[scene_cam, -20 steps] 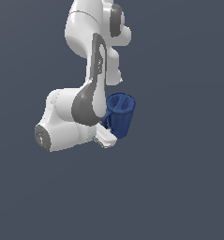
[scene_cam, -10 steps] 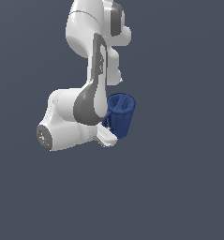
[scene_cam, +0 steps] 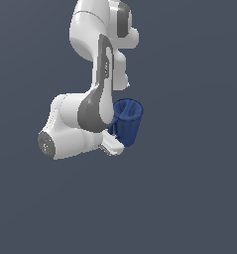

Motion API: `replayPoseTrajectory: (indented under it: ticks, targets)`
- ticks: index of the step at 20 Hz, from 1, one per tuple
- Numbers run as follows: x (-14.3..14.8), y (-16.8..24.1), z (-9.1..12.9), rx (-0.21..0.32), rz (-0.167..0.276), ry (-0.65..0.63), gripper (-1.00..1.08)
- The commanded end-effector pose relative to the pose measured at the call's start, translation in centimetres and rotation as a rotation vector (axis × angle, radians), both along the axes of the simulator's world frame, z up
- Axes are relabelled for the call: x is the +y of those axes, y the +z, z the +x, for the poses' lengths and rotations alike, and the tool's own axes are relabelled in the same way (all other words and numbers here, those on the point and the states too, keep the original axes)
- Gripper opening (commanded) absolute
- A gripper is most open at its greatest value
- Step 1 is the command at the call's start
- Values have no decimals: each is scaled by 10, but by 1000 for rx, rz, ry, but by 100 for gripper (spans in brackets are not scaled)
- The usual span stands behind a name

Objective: Pick up the object and move it to a goal position.

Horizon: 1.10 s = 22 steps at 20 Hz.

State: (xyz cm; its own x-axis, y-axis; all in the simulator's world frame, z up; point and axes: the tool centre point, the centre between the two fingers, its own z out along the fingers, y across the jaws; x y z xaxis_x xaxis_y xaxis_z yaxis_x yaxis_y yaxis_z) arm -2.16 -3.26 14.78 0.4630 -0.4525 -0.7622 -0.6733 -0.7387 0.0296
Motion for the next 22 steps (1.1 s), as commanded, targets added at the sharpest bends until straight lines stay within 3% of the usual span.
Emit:
replayPoseTrajectory:
  ticks: [1, 5, 10, 22]
  targets:
    - [-3, 3, 3, -23, 1, 2, -100]
    - [-8, 8, 11, -87, 8, 12, -100]
    - [-19, 21, 26, -210, 20, 32, -100]
    - [-55, 72, 63, -618, 61, 93, -100]
